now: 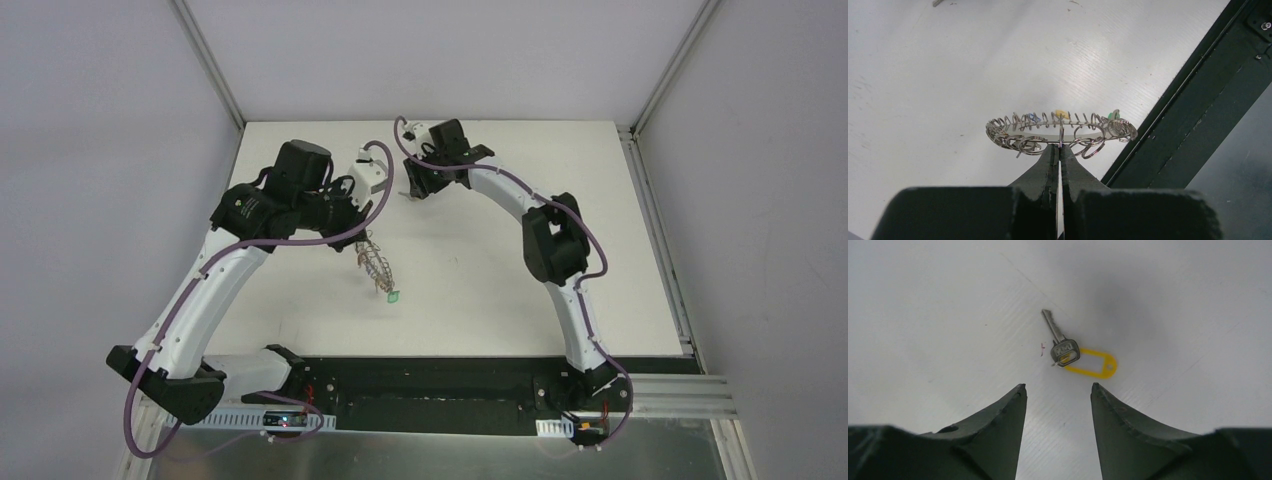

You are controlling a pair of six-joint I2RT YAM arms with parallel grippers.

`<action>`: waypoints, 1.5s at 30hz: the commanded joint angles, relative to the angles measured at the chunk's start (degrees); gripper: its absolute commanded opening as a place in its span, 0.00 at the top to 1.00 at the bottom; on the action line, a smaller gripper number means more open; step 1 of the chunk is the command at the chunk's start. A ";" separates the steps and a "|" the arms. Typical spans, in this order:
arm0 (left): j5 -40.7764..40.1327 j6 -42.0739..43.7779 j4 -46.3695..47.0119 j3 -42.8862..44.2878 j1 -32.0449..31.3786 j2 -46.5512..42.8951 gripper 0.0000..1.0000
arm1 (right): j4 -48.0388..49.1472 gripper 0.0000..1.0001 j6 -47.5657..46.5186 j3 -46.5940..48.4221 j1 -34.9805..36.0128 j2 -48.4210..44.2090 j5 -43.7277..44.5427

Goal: Put the keys on the keyring

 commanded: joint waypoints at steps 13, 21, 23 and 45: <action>-0.60 1.75 -0.31 -1.34 2.25 -1.68 1.00 | -3.76 0.51 4.39 14.56 0.93 10.25 2.35; 0.06 1.42 -0.24 -0.97 2.32 -1.55 1.00 | -4.00 0.56 4.63 15.83 2.00 12.03 5.54; 0.37 1.40 -0.25 -0.96 2.34 -1.56 1.00 | -4.15 0.57 4.54 15.79 2.14 12.22 6.51; 2.24 0.85 0.01 -1.05 2.34 -2.17 1.00 | -2.85 0.69 3.94 9.25 2.33 7.79 8.34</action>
